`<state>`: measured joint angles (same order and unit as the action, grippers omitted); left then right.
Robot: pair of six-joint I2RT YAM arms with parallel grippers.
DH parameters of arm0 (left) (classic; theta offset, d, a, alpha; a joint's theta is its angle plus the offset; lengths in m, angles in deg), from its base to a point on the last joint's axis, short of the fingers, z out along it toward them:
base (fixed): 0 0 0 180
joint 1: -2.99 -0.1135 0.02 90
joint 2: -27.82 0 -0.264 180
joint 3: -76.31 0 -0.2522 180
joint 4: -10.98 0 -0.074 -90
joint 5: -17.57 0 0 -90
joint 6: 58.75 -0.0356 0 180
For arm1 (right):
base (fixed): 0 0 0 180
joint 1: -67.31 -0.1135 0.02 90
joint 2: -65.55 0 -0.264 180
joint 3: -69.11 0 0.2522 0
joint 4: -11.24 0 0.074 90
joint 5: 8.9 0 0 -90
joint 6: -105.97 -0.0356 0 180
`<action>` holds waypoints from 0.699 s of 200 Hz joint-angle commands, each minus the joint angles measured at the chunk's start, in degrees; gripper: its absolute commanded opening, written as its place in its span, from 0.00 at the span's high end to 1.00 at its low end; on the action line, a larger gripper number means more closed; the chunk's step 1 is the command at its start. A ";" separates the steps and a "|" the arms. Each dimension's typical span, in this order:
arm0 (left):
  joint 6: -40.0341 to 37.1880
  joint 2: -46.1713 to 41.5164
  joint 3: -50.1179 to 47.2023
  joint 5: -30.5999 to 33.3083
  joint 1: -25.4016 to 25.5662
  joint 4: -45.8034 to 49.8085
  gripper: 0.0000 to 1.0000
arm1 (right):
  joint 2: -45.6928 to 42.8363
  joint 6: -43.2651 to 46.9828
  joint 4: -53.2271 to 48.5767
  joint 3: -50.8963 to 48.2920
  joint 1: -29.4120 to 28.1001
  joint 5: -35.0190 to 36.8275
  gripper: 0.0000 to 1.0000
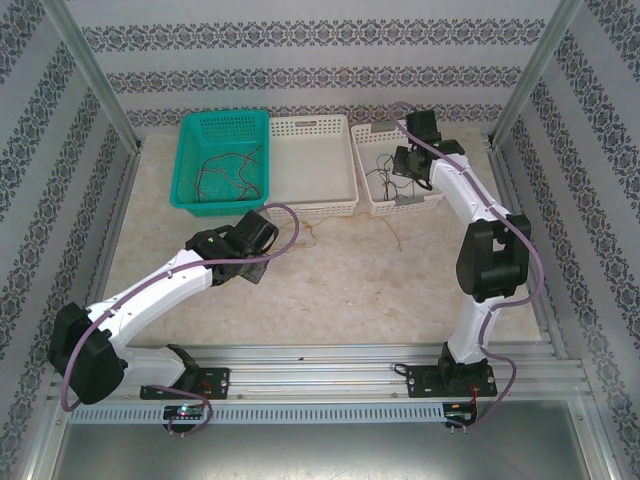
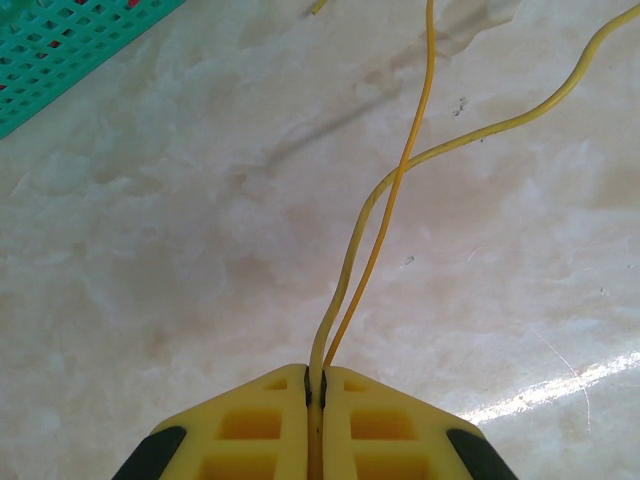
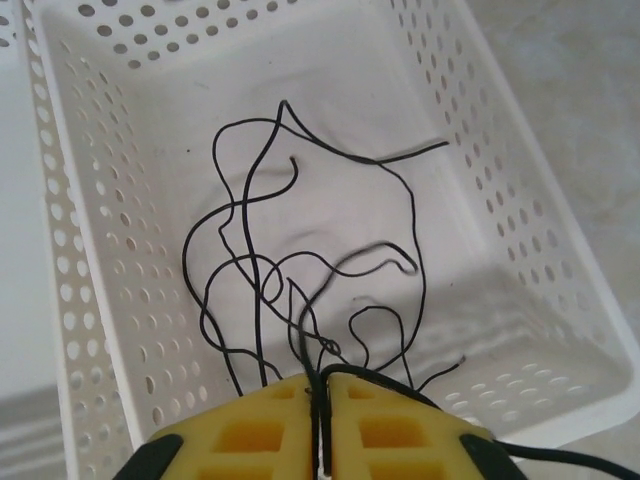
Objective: Untangle the cables
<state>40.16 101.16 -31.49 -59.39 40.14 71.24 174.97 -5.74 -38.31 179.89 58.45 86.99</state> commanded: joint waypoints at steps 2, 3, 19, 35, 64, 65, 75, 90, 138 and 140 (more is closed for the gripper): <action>-1.52 -0.65 0.63 -0.38 0.74 -0.26 1.00 | 0.70 -0.70 -2.78 2.91 -0.17 -2.03 0.83; -1.52 -0.65 0.67 -0.38 0.78 -0.22 1.00 | 0.70 -0.70 -2.79 2.91 -0.18 -2.11 0.83; -1.52 -0.64 0.63 -0.47 0.76 -0.26 1.00 | 0.83 -0.85 -3.04 3.34 -0.22 -3.29 0.80; -1.52 -0.63 0.68 -0.46 0.78 -0.21 1.00 | 0.99 -0.93 -3.49 3.88 -0.39 -3.83 0.79; -1.52 -0.65 0.63 -0.37 0.82 -0.16 1.00 | 0.83 -1.38 -3.67 4.27 -0.35 -5.50 0.76; -1.52 -0.65 0.63 -0.37 0.82 -0.17 1.00 | 0.81 -1.39 -3.67 4.25 -0.36 -5.61 0.76; -1.52 -0.69 0.69 -0.31 0.82 -0.16 1.00 | 0.57 -1.71 -4.08 4.62 -0.41 -6.14 0.75; -1.52 -0.74 0.67 -0.47 0.91 -0.18 1.00 | -1.26 -2.30 -3.27 3.88 -0.78 -7.35 0.73; -1.76 -1.02 0.74 -3.29 1.10 -0.39 1.00 | -14.24 -3.52 2.53 -5.57 -4.93 -9.23 0.52; -1.78 -1.12 0.68 -3.59 1.09 -0.48 1.00 | -14.94 -3.58 3.09 -6.41 -5.15 -9.63 0.51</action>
<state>39.96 101.19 -31.49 -60.44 40.14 71.24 170.10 -8.17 -39.58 179.25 55.93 80.92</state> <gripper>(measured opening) 0.076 0.439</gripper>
